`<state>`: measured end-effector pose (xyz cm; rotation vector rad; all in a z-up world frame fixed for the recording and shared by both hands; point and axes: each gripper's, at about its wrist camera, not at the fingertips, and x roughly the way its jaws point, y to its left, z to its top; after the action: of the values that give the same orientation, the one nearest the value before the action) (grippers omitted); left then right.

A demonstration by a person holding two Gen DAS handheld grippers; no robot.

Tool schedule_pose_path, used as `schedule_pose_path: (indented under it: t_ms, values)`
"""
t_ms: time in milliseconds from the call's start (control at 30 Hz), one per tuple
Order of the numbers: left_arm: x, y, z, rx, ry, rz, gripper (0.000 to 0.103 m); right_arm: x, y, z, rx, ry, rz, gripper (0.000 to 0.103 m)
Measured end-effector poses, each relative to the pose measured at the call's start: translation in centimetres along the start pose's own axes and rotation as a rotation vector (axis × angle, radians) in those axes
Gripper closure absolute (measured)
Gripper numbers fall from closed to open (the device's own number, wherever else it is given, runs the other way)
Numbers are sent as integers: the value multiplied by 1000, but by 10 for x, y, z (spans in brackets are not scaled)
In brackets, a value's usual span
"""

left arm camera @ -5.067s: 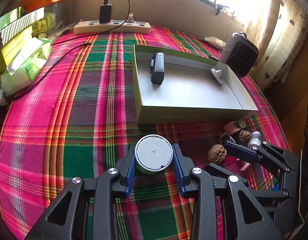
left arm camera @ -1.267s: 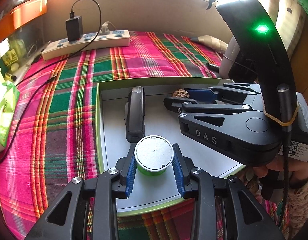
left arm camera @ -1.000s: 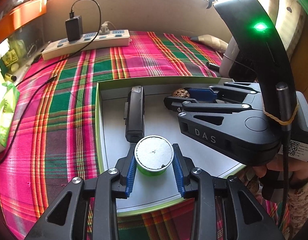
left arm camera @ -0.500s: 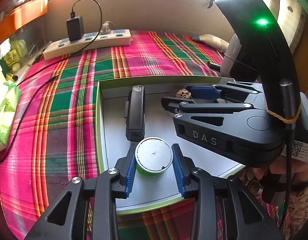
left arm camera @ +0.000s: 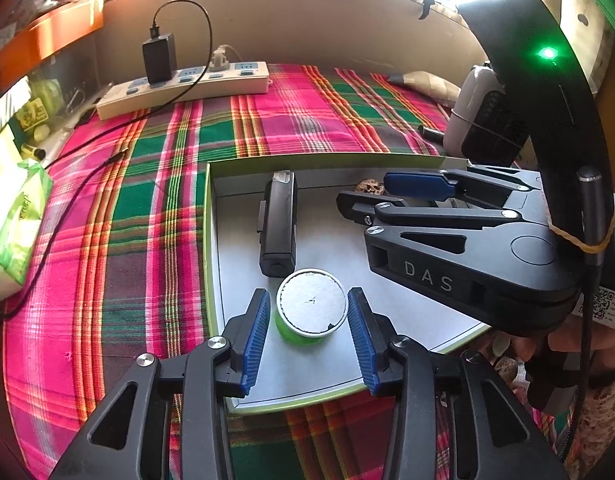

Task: Organize objects
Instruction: 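Open both tools to release the walnut and spool in the tray, then lift both tools away and move toward the pink clip and white brush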

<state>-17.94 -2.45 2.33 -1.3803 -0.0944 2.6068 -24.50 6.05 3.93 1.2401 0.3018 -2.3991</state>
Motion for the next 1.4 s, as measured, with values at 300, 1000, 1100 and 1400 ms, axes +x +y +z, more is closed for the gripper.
schedule_pose_path:
  t_ms: [300,1000,1100,1400]
  values:
    - [-16,-5,-5,5,-23,21,64,-18,1,-7,23,-32,4,59]
    - [-60,-23,-36,10,-100,16,64,-82,3,-50,87,-136,8,59]
    - [-65,-26,-42,17,-109,15,64,-91,5,-59,86,-153,-3,59]
    - [-69,-39,-63,52,-106,-22,64,-118,-2,-98,109,-189,-46,59]
